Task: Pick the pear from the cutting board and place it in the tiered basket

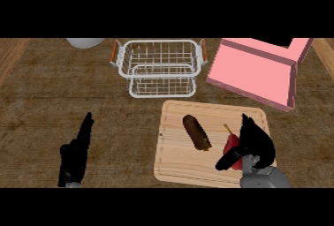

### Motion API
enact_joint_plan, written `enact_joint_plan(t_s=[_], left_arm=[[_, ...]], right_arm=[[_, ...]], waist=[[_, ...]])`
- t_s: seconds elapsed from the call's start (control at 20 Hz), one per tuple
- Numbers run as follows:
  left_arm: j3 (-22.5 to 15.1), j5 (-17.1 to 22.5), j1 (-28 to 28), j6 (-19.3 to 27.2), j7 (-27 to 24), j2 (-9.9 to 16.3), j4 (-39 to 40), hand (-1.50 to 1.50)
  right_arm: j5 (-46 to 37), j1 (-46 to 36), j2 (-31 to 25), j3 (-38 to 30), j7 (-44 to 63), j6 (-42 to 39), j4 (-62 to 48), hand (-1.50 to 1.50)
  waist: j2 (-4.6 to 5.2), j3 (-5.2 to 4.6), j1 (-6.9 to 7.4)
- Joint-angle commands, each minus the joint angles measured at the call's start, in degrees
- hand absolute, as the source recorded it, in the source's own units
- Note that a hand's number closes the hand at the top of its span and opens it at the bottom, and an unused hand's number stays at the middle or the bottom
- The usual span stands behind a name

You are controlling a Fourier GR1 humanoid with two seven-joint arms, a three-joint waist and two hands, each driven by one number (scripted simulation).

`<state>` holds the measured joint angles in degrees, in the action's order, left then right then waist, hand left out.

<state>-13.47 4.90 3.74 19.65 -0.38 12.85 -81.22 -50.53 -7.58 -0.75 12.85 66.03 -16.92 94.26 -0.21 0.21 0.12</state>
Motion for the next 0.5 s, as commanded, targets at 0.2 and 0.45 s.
enact_joint_plan(t_s=[0.2, 0.45], left_arm=[[1.08, 0.61, -0.7, -1.84, 1.09, -0.75, 2.23, 0.0], [3.24, 0.02, 0.75, -4.14, 0.35, 0.45, 1.84, 0.0]], right_arm=[[-1.17, -1.12, 0.72, -2.26, 5.7, -0.49, -5.37, 1.5], [-2.21, 0.69, 0.72, -0.06, 0.5, 2.76, -5.04, 1.5]], waist=[[0.27, -0.22, 0.0], [0.19, -0.21, -0.01]])
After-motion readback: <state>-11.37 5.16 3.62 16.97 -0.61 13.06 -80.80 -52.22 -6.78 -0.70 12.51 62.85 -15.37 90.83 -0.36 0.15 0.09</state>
